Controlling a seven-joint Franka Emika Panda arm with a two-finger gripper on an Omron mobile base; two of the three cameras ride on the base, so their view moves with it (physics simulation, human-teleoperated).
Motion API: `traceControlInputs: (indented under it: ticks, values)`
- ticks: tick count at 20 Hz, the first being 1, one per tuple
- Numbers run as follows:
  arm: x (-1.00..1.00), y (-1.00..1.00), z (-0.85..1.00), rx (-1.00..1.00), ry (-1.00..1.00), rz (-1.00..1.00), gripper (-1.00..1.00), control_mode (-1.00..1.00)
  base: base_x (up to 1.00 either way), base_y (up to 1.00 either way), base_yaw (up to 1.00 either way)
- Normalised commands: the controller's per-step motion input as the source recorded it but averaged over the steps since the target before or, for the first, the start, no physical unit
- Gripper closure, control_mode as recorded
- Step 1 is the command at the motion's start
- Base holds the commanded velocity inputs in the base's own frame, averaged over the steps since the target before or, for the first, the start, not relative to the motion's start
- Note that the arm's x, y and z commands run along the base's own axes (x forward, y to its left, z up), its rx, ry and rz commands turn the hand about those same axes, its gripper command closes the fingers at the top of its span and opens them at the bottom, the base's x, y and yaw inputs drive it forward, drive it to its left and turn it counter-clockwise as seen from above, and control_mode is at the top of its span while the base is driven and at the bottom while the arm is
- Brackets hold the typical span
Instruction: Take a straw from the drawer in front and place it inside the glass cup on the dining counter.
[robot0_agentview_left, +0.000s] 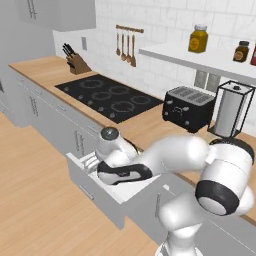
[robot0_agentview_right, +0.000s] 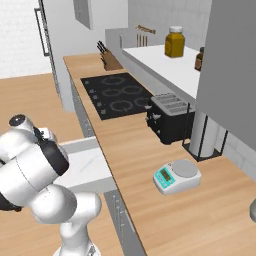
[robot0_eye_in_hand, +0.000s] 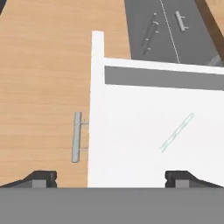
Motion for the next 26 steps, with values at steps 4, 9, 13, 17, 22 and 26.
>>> traceControlInputs:
  ticks: [4, 9, 13, 17, 22, 26]
  values:
    - [0.89, -0.39, 0.0, 0.06, 0.24, 0.0, -1.0, -1.0, 0.0, 0.0, 0.0]
    - [0.56, -0.04, -0.43, 0.0, 0.21, 0.0, -1.0, -1.0, 0.0, 0.0, 0.0]
    - [0.24, 0.0, -0.57, -0.01, 0.08, 0.0, -1.0, -1.0, 0.0, 0.0, 0.0]
    - [0.21, 0.0, -0.59, -0.07, 0.0, 0.0, -1.0, -1.0, 0.0, 0.0, 0.0]
    - [0.12, 0.0, -0.58, -0.09, 0.0, 0.0, -1.0, -1.0, 0.0, 0.0, 0.0]
    - [0.0, 0.01, -0.34, -0.02, 0.0, 0.0, -1.0, -1.0, 0.0, 0.0, 0.0]
